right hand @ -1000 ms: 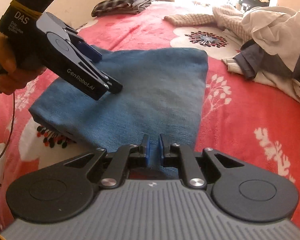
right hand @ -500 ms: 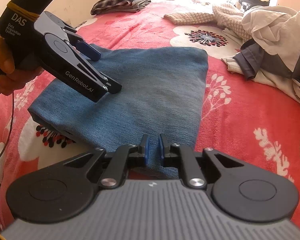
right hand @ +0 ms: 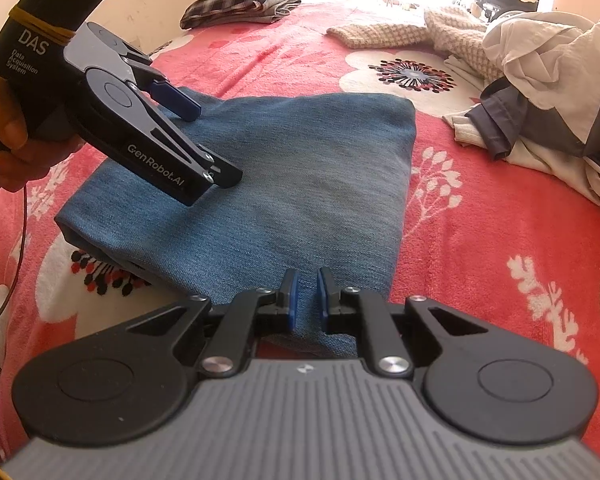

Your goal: Fold clothes

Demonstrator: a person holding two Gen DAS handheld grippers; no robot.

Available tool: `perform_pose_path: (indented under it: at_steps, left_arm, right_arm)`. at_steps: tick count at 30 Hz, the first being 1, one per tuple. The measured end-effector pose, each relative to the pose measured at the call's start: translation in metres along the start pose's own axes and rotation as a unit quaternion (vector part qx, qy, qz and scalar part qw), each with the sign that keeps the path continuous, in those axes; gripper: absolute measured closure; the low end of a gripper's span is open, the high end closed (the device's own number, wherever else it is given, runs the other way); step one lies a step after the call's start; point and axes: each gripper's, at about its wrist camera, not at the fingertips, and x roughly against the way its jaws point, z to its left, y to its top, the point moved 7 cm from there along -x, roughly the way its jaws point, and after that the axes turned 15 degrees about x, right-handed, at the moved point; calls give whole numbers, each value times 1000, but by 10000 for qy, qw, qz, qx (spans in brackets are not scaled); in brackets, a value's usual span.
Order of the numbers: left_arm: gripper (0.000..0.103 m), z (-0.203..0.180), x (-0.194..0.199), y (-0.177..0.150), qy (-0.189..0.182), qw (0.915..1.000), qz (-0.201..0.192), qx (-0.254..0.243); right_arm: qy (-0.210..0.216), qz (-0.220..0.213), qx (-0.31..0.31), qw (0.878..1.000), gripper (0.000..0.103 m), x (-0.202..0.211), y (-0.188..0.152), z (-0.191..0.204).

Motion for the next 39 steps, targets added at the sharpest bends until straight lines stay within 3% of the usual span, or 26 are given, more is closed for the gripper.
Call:
perform_pose_path:
  at_steps: [39]
  left_arm:
    - [20,1,0,1,-29,10000,-18,-13]
  right_arm:
    - [101,-6,-85,9999,93,0,1,-2]
